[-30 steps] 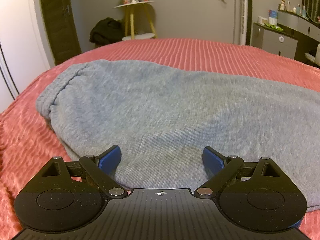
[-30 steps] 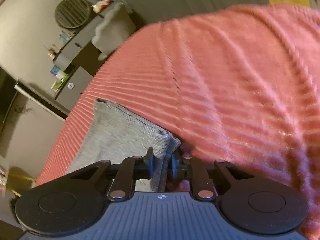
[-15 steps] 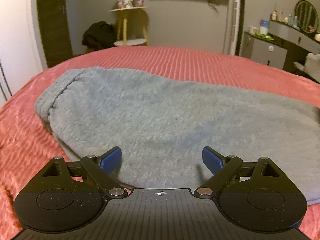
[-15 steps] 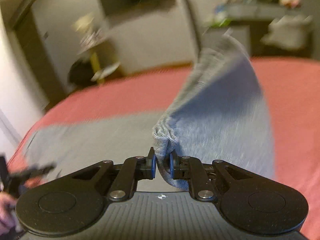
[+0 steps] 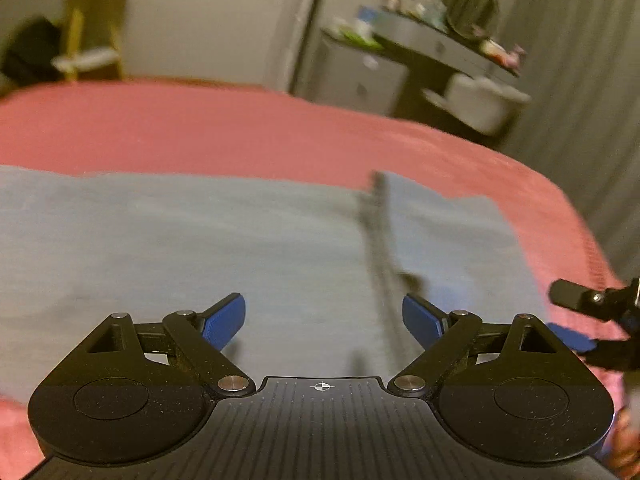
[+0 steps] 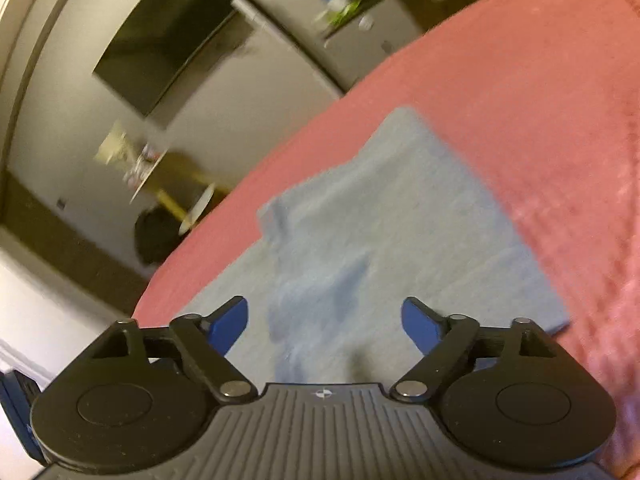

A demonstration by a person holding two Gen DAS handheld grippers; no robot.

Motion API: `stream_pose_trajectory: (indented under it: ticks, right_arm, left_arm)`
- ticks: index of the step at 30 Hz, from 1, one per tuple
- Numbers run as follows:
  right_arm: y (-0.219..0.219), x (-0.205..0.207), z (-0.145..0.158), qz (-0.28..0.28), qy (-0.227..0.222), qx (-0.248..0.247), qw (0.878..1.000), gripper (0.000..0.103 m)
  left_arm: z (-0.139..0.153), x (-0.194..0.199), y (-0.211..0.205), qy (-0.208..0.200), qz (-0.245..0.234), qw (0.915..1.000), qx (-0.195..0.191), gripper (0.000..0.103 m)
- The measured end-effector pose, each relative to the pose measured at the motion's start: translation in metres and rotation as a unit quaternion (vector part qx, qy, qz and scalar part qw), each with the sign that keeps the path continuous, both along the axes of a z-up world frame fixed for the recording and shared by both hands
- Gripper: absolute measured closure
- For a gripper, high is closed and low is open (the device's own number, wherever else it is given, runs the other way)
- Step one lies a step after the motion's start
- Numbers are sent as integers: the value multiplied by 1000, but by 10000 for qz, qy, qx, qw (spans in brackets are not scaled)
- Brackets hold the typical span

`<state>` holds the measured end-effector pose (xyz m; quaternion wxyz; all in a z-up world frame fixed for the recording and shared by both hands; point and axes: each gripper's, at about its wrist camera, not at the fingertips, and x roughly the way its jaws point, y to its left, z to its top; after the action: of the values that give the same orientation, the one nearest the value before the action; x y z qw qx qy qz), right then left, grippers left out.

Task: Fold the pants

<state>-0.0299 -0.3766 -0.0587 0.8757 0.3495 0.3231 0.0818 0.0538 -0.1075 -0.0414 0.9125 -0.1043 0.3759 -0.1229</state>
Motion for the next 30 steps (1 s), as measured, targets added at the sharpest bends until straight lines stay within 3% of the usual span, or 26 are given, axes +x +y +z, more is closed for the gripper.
stream_pose_trajectory:
  ticks: [4,8,11,12,14,15,17,21,26,30]
  right_arm:
    - [-1,-10,1,-334,-321,-51,9989,5]
    - [-15,-10,-20,-147,-141,719,9972,5]
    - [-21,-3,-31,-99,-64,1009,9948,5]
    - [-23,-2,-33,-93,-39,1060,9943,5]
    - [-18,3,-34,-84,-27,1136,9935,5]
    - [-19,4,-35,-80,-31,1160,9932,5]
    - [-19,3,-35,-68,-65,1213,9926,5]
    - [-19,0,-34,-129,-95,1190,9928,6]
    - [-14,8,-35,-42,232,1113,9935,6]
    - [-7,10,-31,170,241,1051,9940,6]
  left_arm:
    - [-16,42,-30,686,-205,9967,-387,25]
    - [-42,77,-41,1572,-147,9835,-883,31]
    - [-45,87,-55,1503,-169,9851,-814,38]
    - [-45,91,-60,1496,-246,9850,-823,51]
    - [-44,95,-68,1564,-243,9841,-811,61]
    - [-44,97,-70,1588,-231,9838,-804,75]
    - [-42,95,-68,1607,-183,9839,-759,83]
    - [-23,81,-54,1297,-264,9885,-732,86]
    - [3,56,-27,717,-377,9966,-129,86]
    - [-5,54,15,931,182,9955,-23,84]
